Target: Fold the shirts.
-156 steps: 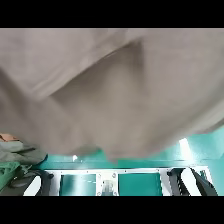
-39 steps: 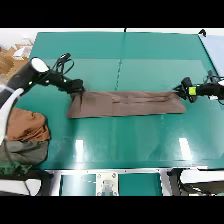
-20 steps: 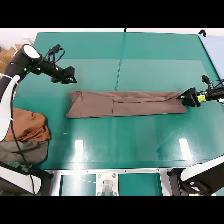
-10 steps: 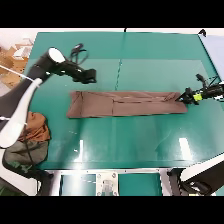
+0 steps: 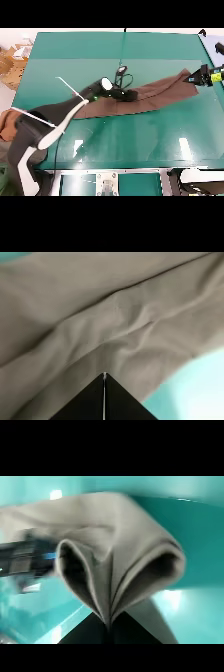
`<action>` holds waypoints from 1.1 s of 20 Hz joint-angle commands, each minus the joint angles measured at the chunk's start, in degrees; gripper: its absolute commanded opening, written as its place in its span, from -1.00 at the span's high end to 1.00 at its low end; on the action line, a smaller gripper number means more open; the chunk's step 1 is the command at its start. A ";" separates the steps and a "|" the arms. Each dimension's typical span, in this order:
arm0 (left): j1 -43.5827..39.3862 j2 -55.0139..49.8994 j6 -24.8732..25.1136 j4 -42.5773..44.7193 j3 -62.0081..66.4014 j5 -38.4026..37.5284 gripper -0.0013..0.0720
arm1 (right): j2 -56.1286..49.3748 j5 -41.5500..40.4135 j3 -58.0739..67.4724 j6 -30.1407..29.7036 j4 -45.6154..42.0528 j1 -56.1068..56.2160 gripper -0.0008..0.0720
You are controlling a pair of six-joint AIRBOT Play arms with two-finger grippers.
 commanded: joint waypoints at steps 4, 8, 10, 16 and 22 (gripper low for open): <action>-4.20 -9.25 0.09 -5.55 9.60 -0.22 0.91 | 8.66 1.36 0.26 2.71 4.63 4.04 0.94; -3.43 -10.10 0.85 -4.68 11.47 -3.43 0.91 | 8.83 0.87 0.24 2.67 4.17 4.00 0.94; -0.33 -8.17 0.81 -2.32 11.67 -7.98 0.91 | 8.83 -0.04 0.22 2.67 4.22 4.02 0.94; 16.50 -1.42 -2.78 11.13 21.40 -42.80 0.91 | 8.83 -0.72 -0.87 6.82 4.61 11.21 0.94; 31.41 4.81 -3.98 17.68 23.41 -52.13 0.91 | 7.69 -22.49 -8.92 14.93 4.61 34.86 0.94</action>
